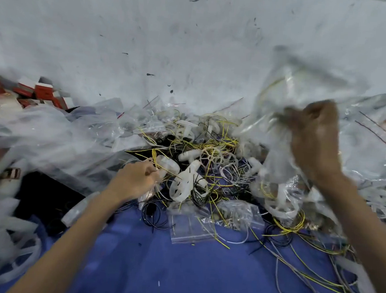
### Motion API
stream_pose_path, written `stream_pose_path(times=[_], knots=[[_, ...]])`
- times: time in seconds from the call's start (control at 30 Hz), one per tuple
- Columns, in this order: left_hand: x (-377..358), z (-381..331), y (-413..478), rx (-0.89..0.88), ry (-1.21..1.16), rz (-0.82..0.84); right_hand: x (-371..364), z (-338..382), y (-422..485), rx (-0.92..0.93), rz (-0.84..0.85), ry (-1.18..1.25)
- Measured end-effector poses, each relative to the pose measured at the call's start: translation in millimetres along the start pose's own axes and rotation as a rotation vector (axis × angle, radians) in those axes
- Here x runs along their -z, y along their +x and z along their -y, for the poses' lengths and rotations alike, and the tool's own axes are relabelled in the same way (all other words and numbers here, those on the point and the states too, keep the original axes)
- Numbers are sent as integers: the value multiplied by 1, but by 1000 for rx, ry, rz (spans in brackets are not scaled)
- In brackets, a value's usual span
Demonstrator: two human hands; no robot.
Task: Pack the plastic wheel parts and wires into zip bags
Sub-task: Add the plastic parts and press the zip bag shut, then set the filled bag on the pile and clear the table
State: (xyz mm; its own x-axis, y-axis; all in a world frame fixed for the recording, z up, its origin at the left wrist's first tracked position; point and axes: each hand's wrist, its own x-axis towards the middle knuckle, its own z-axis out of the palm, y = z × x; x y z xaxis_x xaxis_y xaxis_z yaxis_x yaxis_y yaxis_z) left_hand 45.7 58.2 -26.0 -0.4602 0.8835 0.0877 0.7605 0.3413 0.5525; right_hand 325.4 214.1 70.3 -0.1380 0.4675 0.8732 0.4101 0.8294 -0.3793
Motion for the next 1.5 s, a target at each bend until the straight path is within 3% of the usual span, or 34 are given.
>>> stream_pose_path(times=[0.03,0.1,0.17,0.2,0.27,0.33,0.53,0.7,0.8,0.9,0.97,1.07,1.13,1.2,1.3,1.4,1.5], knots=[[3,4,4,8,-8,-19,6,-12,23,-113,-47,-106],[10,15,15,28,45,-102,12,-50,52,-226,35,-604],[16,32,27,70,146,-143,12,-86,51,-432,335,-936],[18,41,31,116,218,-105,8,-103,43,-550,474,-986],[16,60,36,209,415,57,6,-130,29,-665,554,-930],[12,70,44,253,543,118,9,-145,26,-645,523,-869],[6,73,42,195,581,-86,10,-148,22,-643,602,-851],[12,54,31,309,551,-237,1,-121,14,-626,658,-946],[17,44,26,352,446,-433,-8,-87,4,-424,541,-795],[25,34,16,295,336,-655,-16,-39,-10,-206,333,-332],[31,22,5,181,288,-818,-21,-3,-22,-324,382,63],[34,-3,-19,-81,256,-1032,-29,42,-45,-655,645,584],[29,-23,-40,-276,299,-1087,-38,61,-62,-784,833,827],[12,-42,-63,-438,313,-1010,-46,77,-82,-828,901,1081],[-24,-61,-95,-576,229,-794,-49,89,-119,-927,708,1280],[-42,-61,-112,-620,33,-590,-40,79,-151,-1076,572,1234],[-55,-54,-124,-628,-12,-400,-23,61,-170,-1140,659,1004]])
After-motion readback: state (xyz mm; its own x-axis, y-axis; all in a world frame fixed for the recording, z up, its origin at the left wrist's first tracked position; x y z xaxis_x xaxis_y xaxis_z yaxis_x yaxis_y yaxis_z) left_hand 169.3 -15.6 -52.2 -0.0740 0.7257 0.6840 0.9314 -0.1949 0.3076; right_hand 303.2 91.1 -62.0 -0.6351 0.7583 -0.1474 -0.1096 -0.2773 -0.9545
